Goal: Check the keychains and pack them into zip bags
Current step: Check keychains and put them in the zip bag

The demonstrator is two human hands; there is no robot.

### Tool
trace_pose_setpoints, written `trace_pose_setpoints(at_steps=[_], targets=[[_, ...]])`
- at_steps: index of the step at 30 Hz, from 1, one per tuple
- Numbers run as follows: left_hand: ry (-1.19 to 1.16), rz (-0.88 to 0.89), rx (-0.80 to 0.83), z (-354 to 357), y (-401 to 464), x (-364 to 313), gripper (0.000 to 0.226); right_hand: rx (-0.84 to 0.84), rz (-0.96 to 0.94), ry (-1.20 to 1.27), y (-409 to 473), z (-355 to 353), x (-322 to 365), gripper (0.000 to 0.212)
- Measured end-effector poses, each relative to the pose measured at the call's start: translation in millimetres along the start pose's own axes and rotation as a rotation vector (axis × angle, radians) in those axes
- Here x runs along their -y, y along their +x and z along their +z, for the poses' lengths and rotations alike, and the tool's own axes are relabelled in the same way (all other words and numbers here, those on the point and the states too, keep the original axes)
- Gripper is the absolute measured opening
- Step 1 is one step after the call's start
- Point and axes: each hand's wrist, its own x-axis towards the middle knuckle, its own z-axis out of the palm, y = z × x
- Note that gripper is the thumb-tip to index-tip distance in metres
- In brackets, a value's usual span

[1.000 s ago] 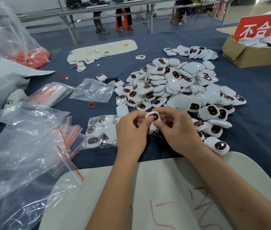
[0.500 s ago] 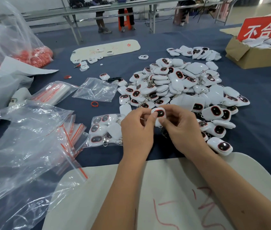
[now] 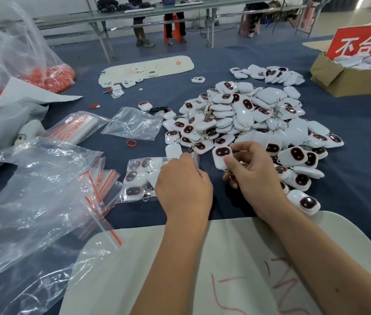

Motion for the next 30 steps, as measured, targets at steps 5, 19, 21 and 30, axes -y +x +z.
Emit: trace_pose_setpoints(at_steps=[5, 19, 21, 30], targets=[[-0.156, -0.027, -0.016, 0, 2, 4, 0.013, 0.056, -0.041, -0.1, 0, 0, -2, 0.012], [-0.728, 0.001, 0.167, -4, 11, 22, 0.016, -0.06, -0.161, -0.076, -8, 0, 8, 0.007], [-0.743, 0.088, 0.242, -6, 11, 24, 0.015, -0.057, -0.161, -0.109, -8, -1, 8, 0.008], [-0.757, 0.234, 0.046, -11, 10, 24, 0.021, 0.052, -0.177, -0.369, -12, 4, 9, 0.008]])
